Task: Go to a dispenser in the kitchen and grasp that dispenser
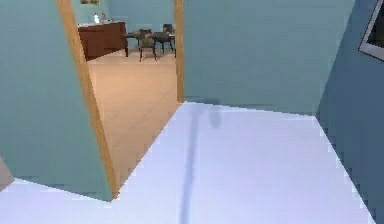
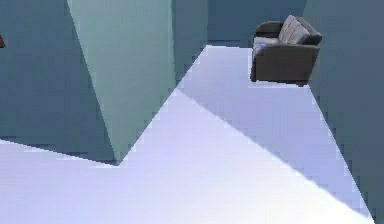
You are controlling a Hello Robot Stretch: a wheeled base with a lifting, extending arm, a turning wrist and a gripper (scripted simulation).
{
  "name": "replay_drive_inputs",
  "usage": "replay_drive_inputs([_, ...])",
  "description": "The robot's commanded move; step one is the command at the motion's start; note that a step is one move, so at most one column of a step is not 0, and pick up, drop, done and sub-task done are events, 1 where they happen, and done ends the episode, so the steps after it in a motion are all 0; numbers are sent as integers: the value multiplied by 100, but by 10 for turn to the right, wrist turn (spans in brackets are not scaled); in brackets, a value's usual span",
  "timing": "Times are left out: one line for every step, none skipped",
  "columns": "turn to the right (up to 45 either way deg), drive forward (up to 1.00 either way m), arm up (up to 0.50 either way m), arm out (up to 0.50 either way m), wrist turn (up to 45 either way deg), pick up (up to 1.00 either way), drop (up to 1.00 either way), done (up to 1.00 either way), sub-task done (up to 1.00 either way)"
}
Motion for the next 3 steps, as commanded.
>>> replay_drive_inputs([0, 100, 0, 0, 0, 0, 0, 0, 0])
replay_drive_inputs([0, 40, 0, 0, 0, 0, 0, 0, 0])
replay_drive_inputs([-270, 0, 0, 0, 0, 0, 0, 0, 0])
